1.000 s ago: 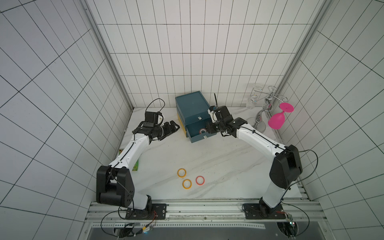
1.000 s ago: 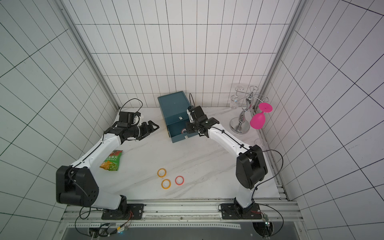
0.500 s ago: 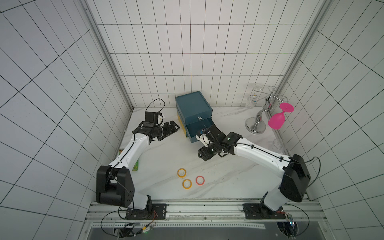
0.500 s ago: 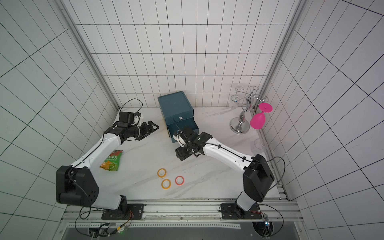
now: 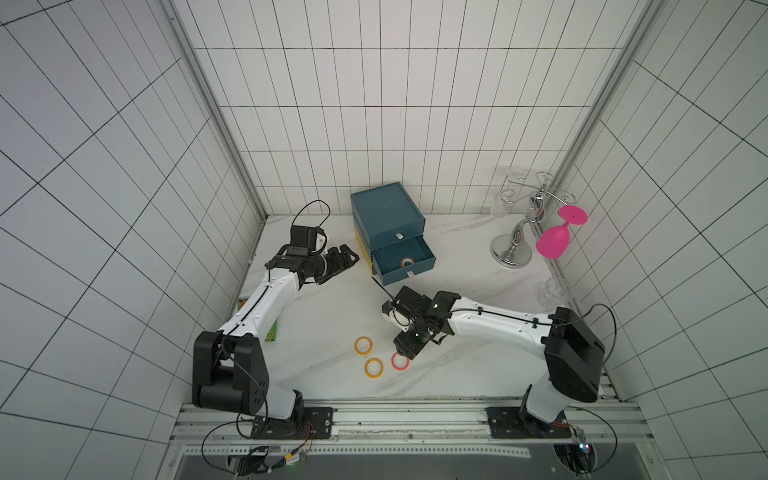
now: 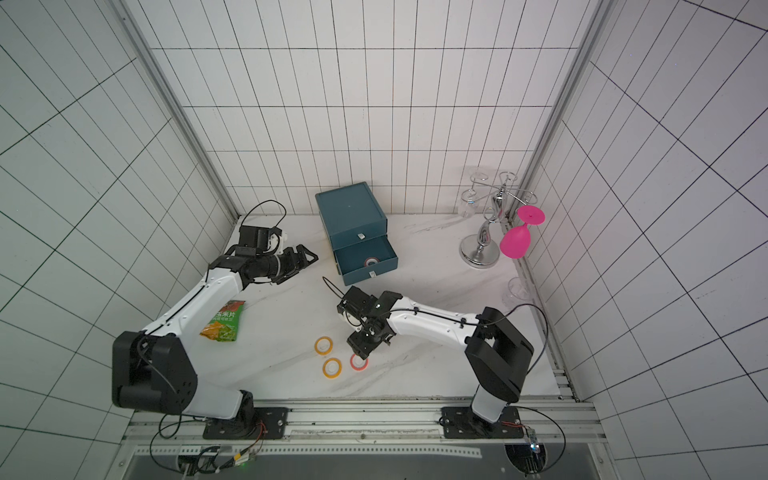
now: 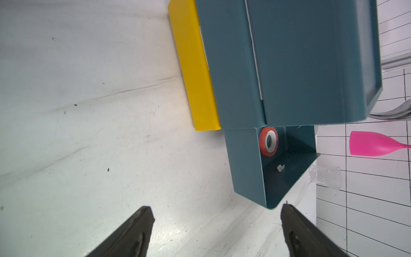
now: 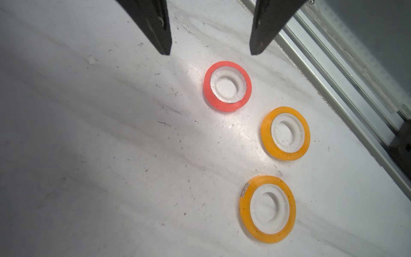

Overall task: Place the transparent tape into the drawer according to color
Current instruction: Pick up the tape at the center of the board.

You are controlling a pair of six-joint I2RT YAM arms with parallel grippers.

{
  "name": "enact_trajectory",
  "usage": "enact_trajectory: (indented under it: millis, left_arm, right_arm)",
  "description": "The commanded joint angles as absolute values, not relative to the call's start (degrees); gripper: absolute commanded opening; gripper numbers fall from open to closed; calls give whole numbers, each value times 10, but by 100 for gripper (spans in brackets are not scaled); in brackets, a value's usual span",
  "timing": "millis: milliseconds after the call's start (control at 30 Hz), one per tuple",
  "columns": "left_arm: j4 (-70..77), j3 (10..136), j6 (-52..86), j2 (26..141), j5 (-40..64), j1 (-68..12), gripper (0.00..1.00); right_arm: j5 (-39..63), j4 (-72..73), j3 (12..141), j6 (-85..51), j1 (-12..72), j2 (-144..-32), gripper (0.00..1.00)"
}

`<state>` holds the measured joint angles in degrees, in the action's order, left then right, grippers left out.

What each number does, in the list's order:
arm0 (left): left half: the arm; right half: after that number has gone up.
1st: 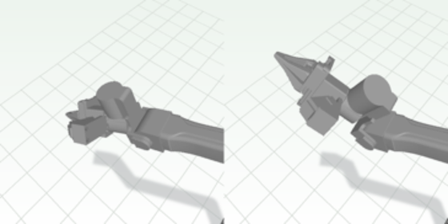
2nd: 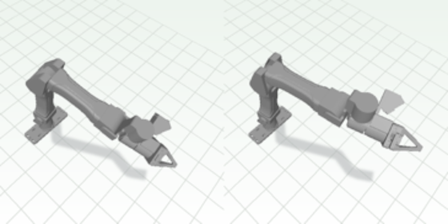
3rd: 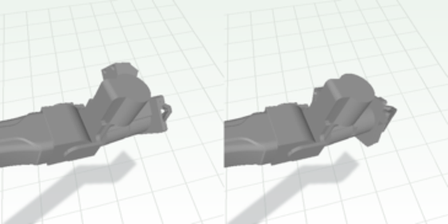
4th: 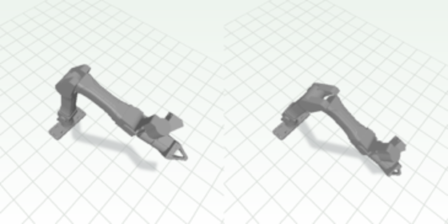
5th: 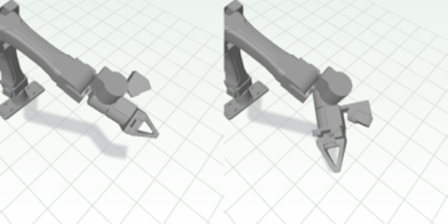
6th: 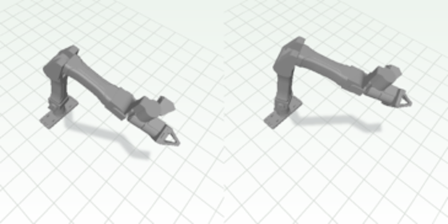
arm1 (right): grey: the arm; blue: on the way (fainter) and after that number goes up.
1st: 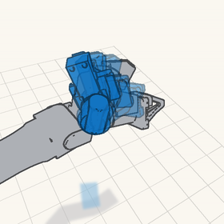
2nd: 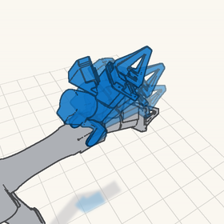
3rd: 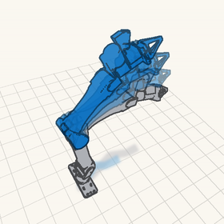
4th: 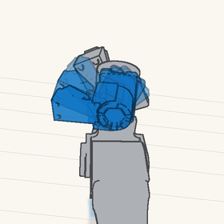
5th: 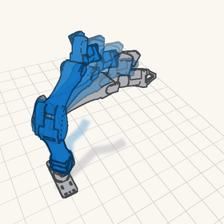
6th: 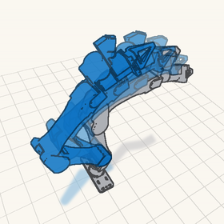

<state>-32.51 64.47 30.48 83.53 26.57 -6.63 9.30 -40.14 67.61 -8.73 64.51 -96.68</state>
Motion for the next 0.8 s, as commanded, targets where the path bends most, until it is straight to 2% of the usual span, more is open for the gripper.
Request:
enact_trajectory:
  millis: [0,367,767]
  left_arm:
    - [-330,632,295,819,260,-64,93]
    - [-334,606,293,801,256,-59,93]
    - [-337,604,290,798,257,-54,93]
  right_arm:
    - [74,-403,664,-94,659,-983,60]
    - [22,-399,675,-103,689,-1026,48]
    - [0,-396,687,-105,701,-1063,42]
